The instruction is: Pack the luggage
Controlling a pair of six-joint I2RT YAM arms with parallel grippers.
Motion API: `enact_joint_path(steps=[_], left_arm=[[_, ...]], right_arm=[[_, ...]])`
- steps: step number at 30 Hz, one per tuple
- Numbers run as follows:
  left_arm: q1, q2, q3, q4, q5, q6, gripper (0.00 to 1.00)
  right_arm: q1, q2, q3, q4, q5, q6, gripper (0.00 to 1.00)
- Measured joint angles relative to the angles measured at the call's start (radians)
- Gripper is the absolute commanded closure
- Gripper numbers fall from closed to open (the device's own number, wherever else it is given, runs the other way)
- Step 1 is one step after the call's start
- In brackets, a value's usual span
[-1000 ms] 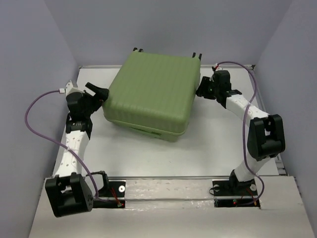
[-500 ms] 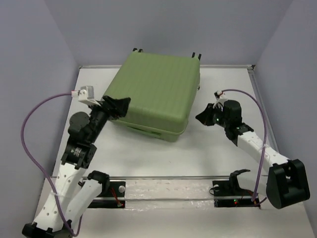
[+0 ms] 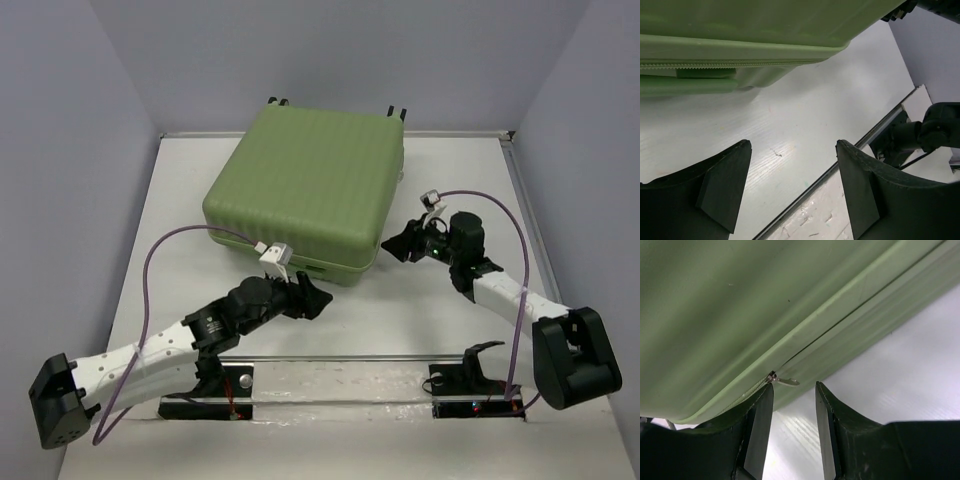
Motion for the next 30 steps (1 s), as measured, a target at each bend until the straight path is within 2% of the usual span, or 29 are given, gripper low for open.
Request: enact_joint_path(steps=[4, 11, 23, 26, 29, 30], left_arm=[[-0.005, 0.114, 0.003, 0.065, -0.024, 0.014, 0.2], [-0.005, 0.227, 0.074, 0.072, -0.098, 0.04, 0.2], [-0.005, 0.309, 0.103, 0.105, -0.122, 0.056, 0.21], [-0.005, 0.309, 0.108, 0.113, -0.133, 0.058, 0.21], [-0.005, 0.309, 0.114, 0.116, -0.149, 0.061, 0.21], [-0.005, 0.309, 0.116, 0.116, -0.154, 0.062, 0.21]], right_arm=[[0.0, 0.072, 0.0, 0.071, -0.047, -0.035, 0.55], [0.0, 0.154, -0.048, 0.184, -0.106, -0.068, 0.54], [0.0, 0.211, -0.048, 0.322, -0.172, -0.074, 0.52], [0.0, 0.209, -0.048, 0.34, -0.183, -0.075, 0.56], [0.0, 0.22, -0.048, 0.364, -0.205, -0.069, 0.78], [0.0, 0.228, -0.048, 0.377, -0.215, -0.064, 0.82]])
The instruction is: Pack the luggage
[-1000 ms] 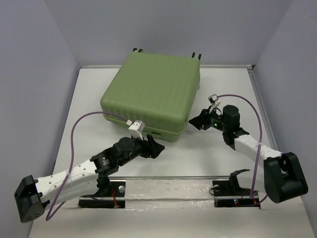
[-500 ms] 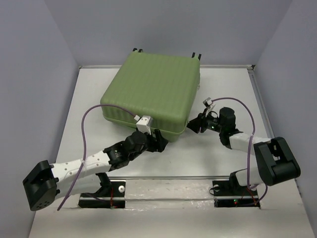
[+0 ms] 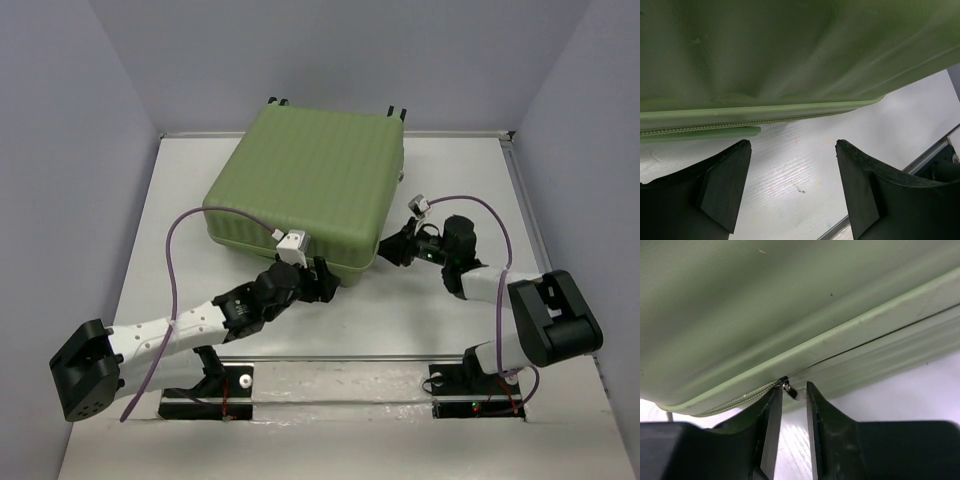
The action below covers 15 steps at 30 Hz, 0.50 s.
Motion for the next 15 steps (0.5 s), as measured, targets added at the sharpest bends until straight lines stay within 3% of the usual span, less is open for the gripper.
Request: enact_joint_path(steps=[5, 8, 15], left_arm=[[0.0, 0.017, 0.028, 0.008, -0.028, 0.019, 0.21], [0.006, 0.051, 0.075, 0.011, -0.044, 0.05, 0.21], [0.055, 0.103, 0.145, -0.047, -0.02, 0.091, 0.21]], right_arm=[[0.0, 0.033, -0.006, 0.072, -0.034, 0.055, 0.93], [0.003, 0.024, -0.041, 0.126, -0.016, 0.098, 0.93], [0.164, -0.169, -0.084, -0.073, 0.286, 0.07, 0.93]])
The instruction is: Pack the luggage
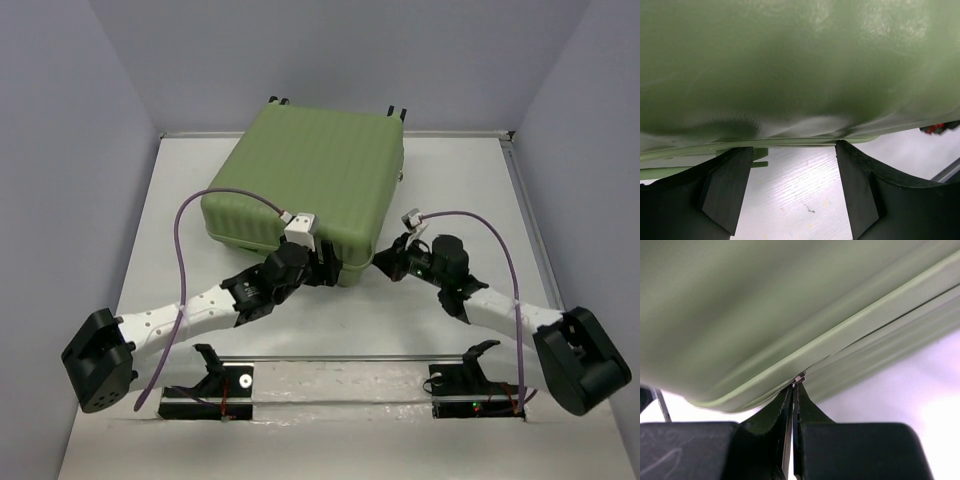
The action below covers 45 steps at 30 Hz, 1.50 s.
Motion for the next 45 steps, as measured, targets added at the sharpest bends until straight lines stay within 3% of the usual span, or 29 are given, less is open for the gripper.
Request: enact_joint_path(steps=[9, 15, 22, 27, 29, 31, 36, 40, 42, 45], left_arm=[[0.045, 0.042, 0.098, -0.129, 0.035, 0.02, 0.21], [0.06, 0.06, 0.144, -0.197, 0.045, 0.029, 0.21], [0.065, 0.108, 0.209, -0.266, 0.05, 0.028, 0.22], [0.073, 0.175, 0.237, -0.162, 0.068, 0.013, 0.19], [0.087, 0.17, 0.239, -0.131, 0.065, 0.012, 0.1], [0.108, 0.143, 0.241, -0.135, 0.078, 0.005, 0.08], [0.329, -0.066, 0.323, -0.267, 0.134, -0.024, 0.05], [0.497, -0.115, 0.569, -0.267, 0.093, -0.005, 0.05], [0.547, -0.111, 0.653, -0.277, 0.104, 0.006, 0.06], [0.709, -0.07, 0.735, -0.283, 0.18, 0.013, 0.07]], right_arm=[[0.291, -0.311, -0.02, -0.372, 0.364, 0.049, 0.93], [0.521, -0.354, 0.029, -0.502, 0.63, 0.128, 0.93], [0.821, -0.125, 0.227, -0.599, 1.023, 0.22, 0.93], [1.022, 0.072, 0.286, -0.486, 0.932, 0.346, 0.93], [1.036, 0.115, 0.274, -0.428, 0.945, 0.37, 0.93], [1.03, 0.138, 0.262, -0.376, 0.972, 0.386, 0.93], [1.017, 0.109, 0.202, -0.291, 1.02, 0.414, 0.92], [0.991, -0.033, 0.182, -0.403, 1.049, 0.414, 0.9], [0.929, -0.157, 0.183, -0.491, 1.054, 0.405, 0.88], [0.793, -0.331, 0.195, -0.626, 1.052, 0.379, 0.9]])
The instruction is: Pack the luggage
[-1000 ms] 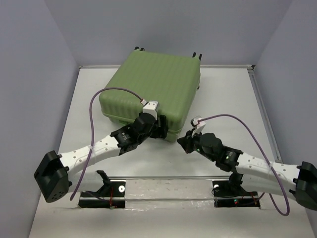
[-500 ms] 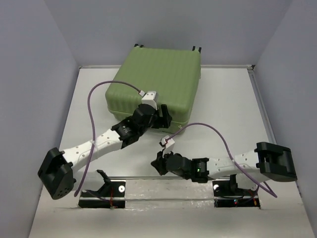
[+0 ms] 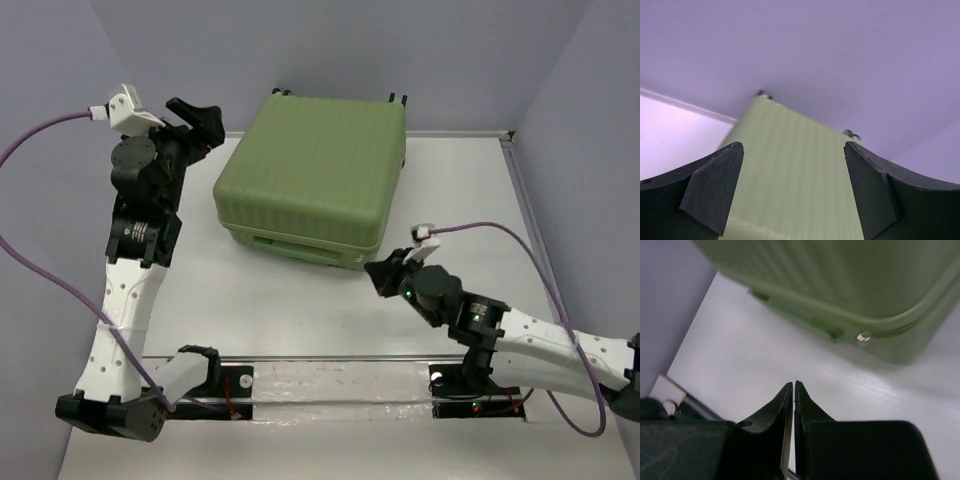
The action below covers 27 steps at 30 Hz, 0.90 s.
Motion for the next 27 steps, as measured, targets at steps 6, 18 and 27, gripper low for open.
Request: enact_joint_path(steps=[6, 18, 27], left_arm=[[0.341, 0.23, -0.026, 0.021, 0.188, -0.045, 0.08], [0.441, 0.686, 0.018, -0.03, 0.34, -0.08, 0.07], [0.419, 0.866, 0.061, 0.071, 0.388, -0.137, 0.07]], right_arm=[[-0.251, -0.154, 0.175, -0.24, 0.062, -0.1, 0.93], [-0.918, 0.462, 0.481, -0.28, -0.265, -0.263, 0.93], [-0.984, 0.794, 0.696, -0.257, -0.443, -0.271, 0.93]])
